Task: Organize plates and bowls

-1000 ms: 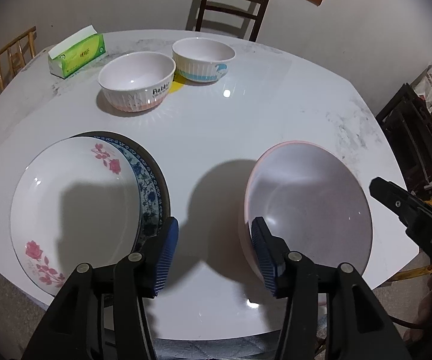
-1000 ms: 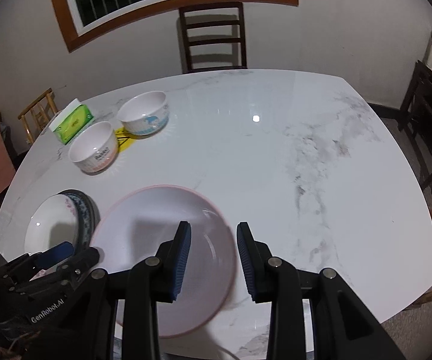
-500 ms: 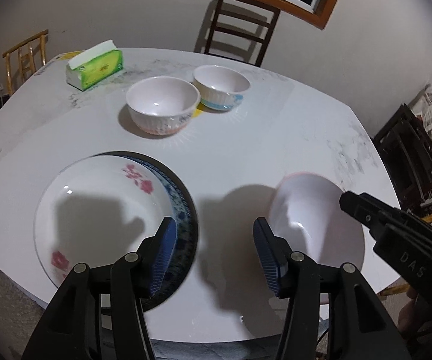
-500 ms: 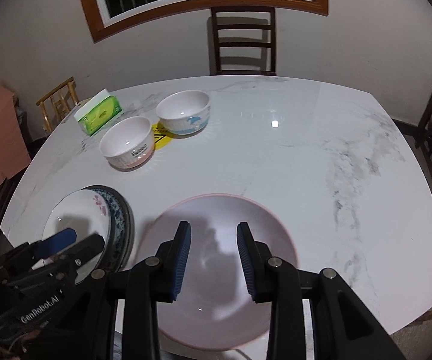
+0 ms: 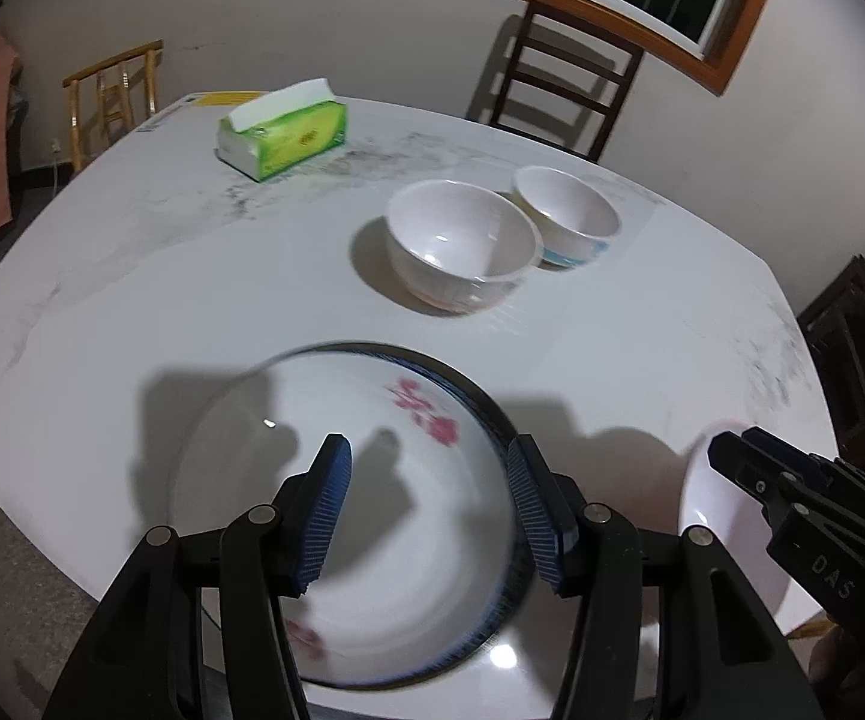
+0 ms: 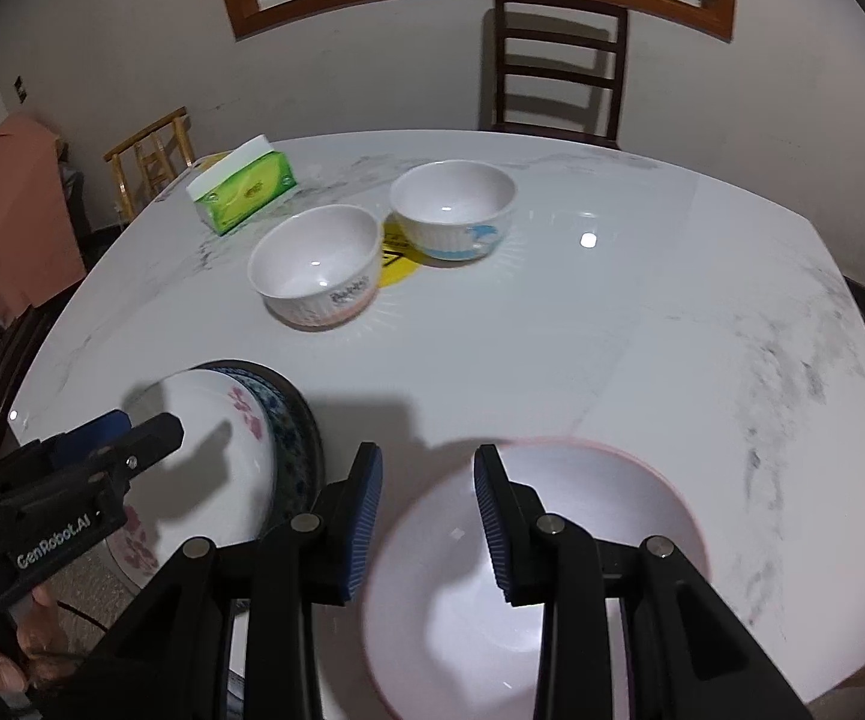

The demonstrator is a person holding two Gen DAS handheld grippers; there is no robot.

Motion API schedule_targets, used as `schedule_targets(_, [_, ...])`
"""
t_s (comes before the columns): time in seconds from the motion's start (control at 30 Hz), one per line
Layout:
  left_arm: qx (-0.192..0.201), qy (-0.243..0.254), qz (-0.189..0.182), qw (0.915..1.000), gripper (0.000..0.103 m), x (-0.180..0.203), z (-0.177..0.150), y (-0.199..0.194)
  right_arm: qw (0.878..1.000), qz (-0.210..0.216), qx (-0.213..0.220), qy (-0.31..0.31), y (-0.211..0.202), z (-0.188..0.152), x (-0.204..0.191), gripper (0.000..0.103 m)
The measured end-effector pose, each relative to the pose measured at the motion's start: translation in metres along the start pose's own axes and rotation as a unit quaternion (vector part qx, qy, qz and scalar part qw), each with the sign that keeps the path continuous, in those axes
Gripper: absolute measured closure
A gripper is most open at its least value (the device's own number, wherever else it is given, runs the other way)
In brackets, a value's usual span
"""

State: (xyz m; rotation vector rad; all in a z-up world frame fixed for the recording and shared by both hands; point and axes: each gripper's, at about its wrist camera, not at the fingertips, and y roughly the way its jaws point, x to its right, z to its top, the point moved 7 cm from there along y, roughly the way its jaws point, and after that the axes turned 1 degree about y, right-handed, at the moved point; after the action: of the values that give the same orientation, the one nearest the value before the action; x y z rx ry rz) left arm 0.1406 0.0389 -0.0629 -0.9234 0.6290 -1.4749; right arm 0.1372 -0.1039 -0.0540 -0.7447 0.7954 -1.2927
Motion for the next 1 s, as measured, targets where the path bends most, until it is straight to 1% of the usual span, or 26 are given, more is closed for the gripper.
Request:
schedule_targets(0.2, [-0.008, -0.015, 0.019, 0.9997, 0.052, -0.029, 0.021, 0.013, 0.999, 0.039, -0.028, -0.015, 0.021, 0.017, -0.021, 0.071])
schedule_targets(0.3, [-0.011, -0.019, 0.022, 0.9995, 0.052, -0.039, 0.032, 0.018, 0.998, 0.056, -0.032, -0.015, 0.027, 0.029, -0.026, 0.071])
schedule_targets(0.43, [-0.02, -0.035, 0.015, 0.9991, 0.052, -0.049, 0.055, 0.029, 0.997, 0.065, -0.041, -0.002, 0.041, 0.051, -0.026, 0.071])
schedule_targets(0.53, [-0.027, -0.034, 0.015, 0.9989, 0.052, -0.051, 0.069, 0.04, 0.995, 0.077, -0.052, 0.022, 0.057, 0.067, -0.025, 0.071])
schedule_targets(0.67, [-0.044, -0.044, 0.001, 0.998, 0.052, -0.052, 0.086, 0.059, 0.994, 0.079, -0.065, 0.043, 0.077, 0.081, -0.026, 0.071])
schedule_targets(0.83, [-0.055, -0.066, -0.022, 0.996, 0.053, -0.054, 0.106, 0.081, 0.994, 0.066, -0.072, 0.052, 0.104, 0.099, -0.03, 0.071])
schedule_targets(1.0, [-0.061, -0.07, -0.024, 0.9954, 0.054, -0.052, 0.12, 0.1, 0.994, 0.052, -0.079, 0.063, 0.13, 0.111, -0.028, 0.071])
